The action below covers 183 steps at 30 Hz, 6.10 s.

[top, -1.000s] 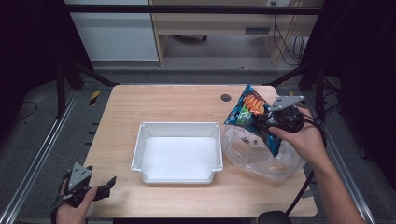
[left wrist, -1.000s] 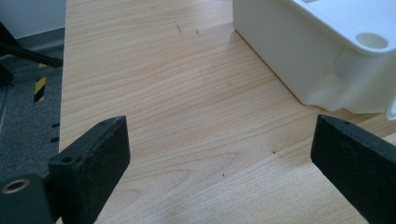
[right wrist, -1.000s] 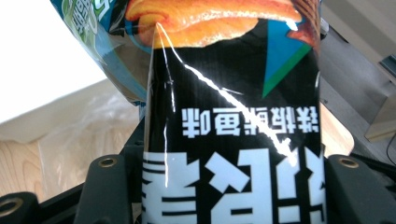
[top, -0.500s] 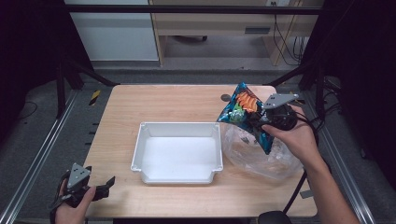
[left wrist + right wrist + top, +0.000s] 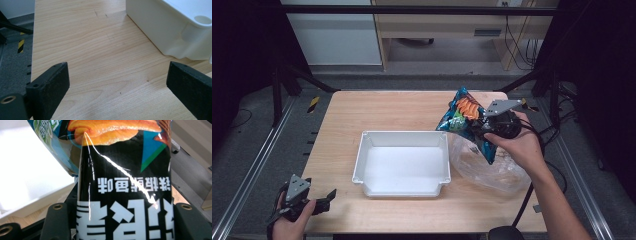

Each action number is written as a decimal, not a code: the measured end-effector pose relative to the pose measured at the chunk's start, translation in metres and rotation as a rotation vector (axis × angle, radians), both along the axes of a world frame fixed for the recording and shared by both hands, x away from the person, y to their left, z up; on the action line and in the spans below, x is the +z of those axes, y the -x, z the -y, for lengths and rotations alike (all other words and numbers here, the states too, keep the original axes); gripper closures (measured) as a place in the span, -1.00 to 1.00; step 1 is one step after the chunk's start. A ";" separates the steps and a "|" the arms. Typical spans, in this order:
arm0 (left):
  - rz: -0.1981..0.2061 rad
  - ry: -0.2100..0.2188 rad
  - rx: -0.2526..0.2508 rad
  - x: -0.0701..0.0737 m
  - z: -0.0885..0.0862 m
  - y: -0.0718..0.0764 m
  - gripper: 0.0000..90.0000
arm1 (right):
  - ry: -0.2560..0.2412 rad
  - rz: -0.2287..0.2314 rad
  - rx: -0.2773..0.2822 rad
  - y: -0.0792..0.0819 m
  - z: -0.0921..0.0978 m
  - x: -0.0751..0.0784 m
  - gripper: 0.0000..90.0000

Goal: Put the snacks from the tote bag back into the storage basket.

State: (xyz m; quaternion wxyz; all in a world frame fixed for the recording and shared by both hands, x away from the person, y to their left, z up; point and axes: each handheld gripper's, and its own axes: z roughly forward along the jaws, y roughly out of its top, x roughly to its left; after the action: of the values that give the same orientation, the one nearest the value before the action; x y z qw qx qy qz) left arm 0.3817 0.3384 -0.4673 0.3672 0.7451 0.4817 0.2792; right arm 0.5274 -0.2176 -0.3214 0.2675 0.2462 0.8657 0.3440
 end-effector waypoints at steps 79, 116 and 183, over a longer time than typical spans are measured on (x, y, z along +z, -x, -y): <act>0.007 0.002 -0.010 0.002 0.001 0.002 -0.91 | 0.044 0.029 0.196 -0.001 -0.120 -0.004 -0.06; 0.005 0.003 -0.012 0.002 0.001 0.001 -0.91 | 0.105 0.022 0.314 0.013 -0.163 -0.010 -0.06; 0.004 0.001 -0.027 0.002 0.003 0.000 -0.91 | 0.197 -0.090 0.444 0.009 -0.210 -0.064 -0.06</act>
State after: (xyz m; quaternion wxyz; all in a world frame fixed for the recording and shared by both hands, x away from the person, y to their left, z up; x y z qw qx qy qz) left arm 0.3820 0.3352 -0.4653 0.3722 0.7508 0.4711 0.2754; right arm 0.5179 -0.0075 -0.3857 0.1694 0.0376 0.9390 0.2969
